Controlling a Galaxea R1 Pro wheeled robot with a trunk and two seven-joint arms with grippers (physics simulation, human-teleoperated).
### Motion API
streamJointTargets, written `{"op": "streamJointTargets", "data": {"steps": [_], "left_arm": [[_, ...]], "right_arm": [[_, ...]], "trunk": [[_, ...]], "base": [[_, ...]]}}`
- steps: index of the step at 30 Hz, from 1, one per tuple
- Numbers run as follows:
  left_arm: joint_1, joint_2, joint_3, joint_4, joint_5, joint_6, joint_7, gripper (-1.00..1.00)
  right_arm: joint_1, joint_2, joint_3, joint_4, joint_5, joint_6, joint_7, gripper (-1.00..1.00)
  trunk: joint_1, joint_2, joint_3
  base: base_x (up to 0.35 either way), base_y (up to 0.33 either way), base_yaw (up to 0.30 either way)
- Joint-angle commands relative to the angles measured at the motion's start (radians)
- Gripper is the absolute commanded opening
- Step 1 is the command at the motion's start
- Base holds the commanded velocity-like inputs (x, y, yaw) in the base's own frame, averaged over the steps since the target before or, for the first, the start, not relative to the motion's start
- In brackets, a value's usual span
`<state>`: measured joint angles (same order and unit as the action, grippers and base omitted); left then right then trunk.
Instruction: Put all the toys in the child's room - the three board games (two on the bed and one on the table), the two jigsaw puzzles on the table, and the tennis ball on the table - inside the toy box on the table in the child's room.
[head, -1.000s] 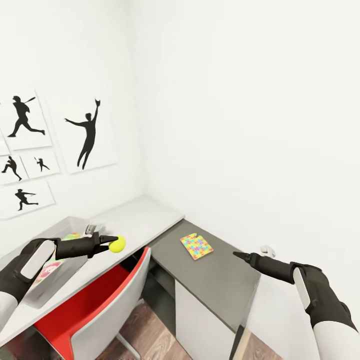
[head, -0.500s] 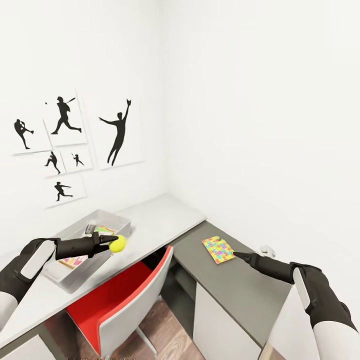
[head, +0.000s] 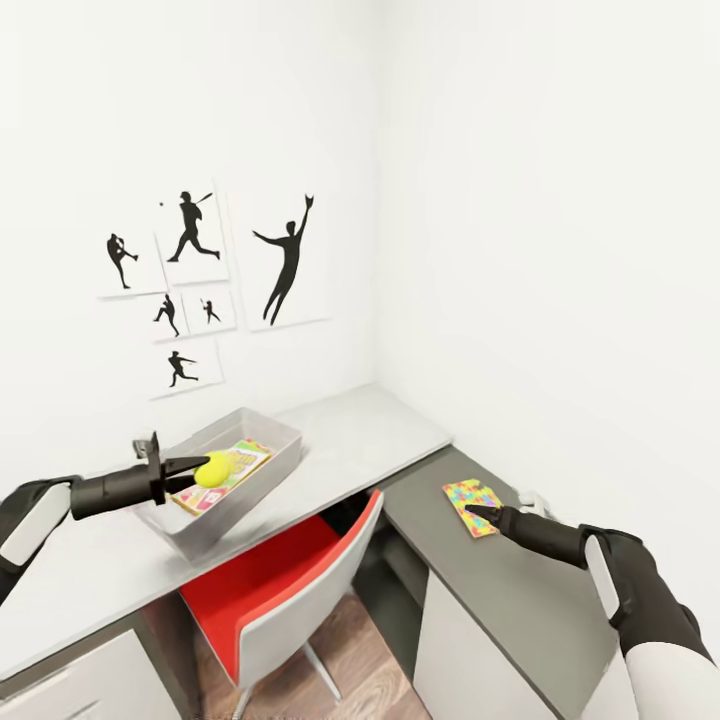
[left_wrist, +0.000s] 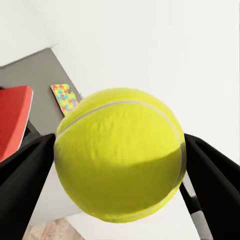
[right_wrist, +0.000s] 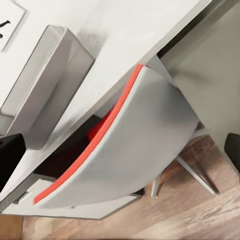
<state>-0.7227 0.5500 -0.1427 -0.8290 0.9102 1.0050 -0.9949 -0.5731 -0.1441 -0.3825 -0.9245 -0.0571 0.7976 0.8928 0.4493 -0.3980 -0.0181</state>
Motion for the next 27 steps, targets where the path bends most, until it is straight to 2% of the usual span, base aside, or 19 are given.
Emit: {"op": "streamJointTargets", "data": {"steps": [1,13,18,27], "left_arm": [[0.000,0.004,-0.003,0.002,0.002,-0.001,-0.012,-1.00],[0.003,0.008,-0.003,0.002,0.000,-0.009,-0.025,-1.00],[0.003,0.008,-0.003,0.002,0.001,-0.009,-0.025,-1.00],[0.003,0.008,-0.003,0.002,0.001,-0.009,-0.025,-1.00]], "right_arm": [[-0.001,0.000,-0.001,0.000,-0.006,0.008,-0.001,1.00],[0.000,0.001,-0.002,0.000,-0.007,0.008,-0.001,1.00],[0.000,-0.001,-0.003,0.000,-0.007,0.009,0.002,1.00],[0.001,-0.002,-0.004,0.001,-0.008,0.009,0.002,1.00]], "trunk": [[0.001,-0.002,-0.003],[0.001,-0.002,-0.012],[0.001,-0.002,-0.012],[0.001,-0.002,-0.007]], "base": [[0.042,0.037,0.275],[0.075,0.084,0.241],[0.064,0.080,0.029],[0.069,0.075,-0.108]]}}
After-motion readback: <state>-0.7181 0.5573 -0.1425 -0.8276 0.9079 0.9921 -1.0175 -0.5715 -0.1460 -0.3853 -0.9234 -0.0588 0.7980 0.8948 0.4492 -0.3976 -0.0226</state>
